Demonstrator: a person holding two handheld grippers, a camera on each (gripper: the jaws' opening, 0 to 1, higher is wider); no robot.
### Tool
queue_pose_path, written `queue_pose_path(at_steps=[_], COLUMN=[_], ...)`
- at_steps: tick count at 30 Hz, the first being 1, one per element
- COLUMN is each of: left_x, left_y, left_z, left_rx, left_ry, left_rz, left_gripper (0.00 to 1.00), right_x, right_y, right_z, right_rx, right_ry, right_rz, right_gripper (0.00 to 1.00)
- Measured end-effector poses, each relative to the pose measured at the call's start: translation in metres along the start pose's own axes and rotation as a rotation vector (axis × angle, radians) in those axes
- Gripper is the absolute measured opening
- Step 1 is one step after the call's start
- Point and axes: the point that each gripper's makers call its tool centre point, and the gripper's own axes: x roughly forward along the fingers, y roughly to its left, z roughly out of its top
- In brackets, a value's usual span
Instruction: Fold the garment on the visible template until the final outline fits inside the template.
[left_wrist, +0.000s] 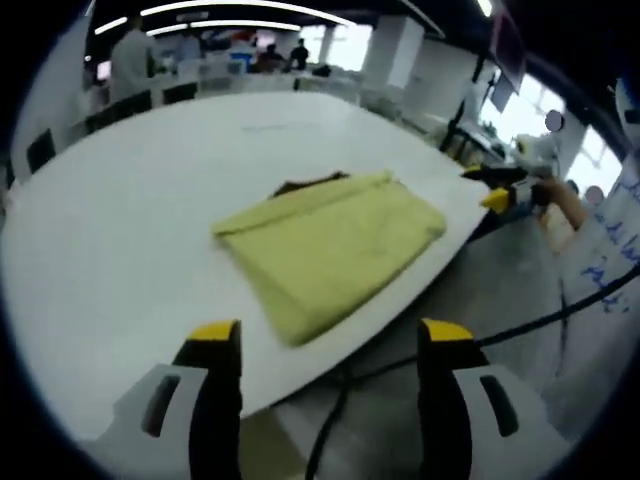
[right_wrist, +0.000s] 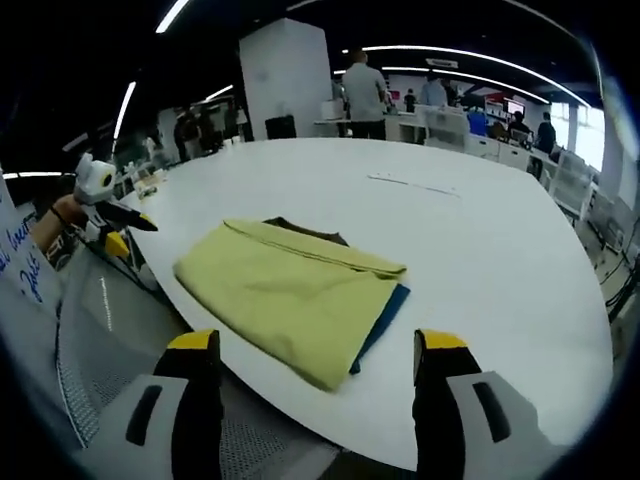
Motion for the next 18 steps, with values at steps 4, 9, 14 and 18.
queue_pose_path(at_steps=[4,9,14,18], left_x=[0.004,0.006,0.008,0.012], left_y=[0.003,0.002,0.004,0.003], left_z=[-0.005,-0.005,-0.004,-0.016], left_rx=[0.0,-0.022,-0.031,0.003], left_ry=[0.026,0.015,0.001,0.057], left_rz=[0.006,-0.013,-0.014,-0.009], left_gripper=[0.64,0.57,0.53,0.5], right_x=[0.001,0.003,0.007,0.012], right_y=[0.002,0.001,0.0,0.005], right_z=[-0.006,-0.01,-0.016,-0.024], right_rx=[-0.016,0.018,0.04,0.058], right_ry=[0.023,0.019,0.023,0.036], right_rz=[0.002,0.011,0.019,0.044], right_gripper=[0.7,0.58,0.5,0.41])
